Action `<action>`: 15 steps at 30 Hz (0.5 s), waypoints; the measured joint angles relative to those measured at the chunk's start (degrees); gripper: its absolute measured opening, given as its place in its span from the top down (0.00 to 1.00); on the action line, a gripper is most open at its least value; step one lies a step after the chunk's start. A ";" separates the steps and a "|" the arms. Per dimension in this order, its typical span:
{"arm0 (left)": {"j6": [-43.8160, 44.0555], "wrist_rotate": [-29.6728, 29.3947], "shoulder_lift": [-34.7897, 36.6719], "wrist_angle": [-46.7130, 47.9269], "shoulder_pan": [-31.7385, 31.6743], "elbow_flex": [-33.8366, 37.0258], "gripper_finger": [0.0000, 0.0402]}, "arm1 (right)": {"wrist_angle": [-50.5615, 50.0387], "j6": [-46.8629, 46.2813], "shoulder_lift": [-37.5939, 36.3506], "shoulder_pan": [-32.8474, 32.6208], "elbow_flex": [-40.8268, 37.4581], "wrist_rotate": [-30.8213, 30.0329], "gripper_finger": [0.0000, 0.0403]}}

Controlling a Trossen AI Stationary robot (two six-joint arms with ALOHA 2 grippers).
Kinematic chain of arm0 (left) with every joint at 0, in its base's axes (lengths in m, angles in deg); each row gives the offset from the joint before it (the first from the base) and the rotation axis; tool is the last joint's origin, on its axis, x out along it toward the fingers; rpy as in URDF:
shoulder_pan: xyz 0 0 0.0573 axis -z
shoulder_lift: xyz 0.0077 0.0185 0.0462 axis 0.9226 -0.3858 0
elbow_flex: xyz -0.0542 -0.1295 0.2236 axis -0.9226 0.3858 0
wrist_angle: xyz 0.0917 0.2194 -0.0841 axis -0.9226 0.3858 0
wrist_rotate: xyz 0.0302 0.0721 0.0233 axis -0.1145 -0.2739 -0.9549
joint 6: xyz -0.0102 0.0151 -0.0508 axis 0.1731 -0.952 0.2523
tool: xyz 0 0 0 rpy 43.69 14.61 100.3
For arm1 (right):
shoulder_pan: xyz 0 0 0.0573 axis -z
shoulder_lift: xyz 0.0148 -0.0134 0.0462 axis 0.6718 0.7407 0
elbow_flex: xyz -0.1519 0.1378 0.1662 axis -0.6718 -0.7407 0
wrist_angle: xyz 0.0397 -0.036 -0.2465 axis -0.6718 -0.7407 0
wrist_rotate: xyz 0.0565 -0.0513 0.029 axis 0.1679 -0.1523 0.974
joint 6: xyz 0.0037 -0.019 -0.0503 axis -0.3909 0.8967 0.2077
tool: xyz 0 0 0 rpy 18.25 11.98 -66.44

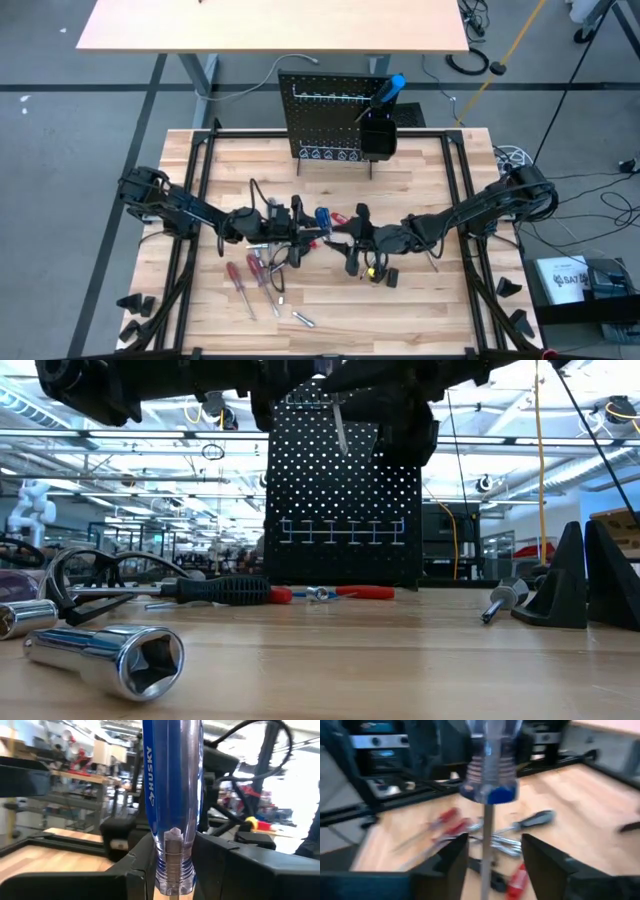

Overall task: Hang tools onto peg board
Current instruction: Hang the blue screwdriver onto the peg board

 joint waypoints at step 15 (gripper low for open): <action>-5.17 -41.29 12.99 17.67 -6.12 3.85 0.75 | -33.47 -15.41 -11.14 -5.53 0.00 -28.10 0.42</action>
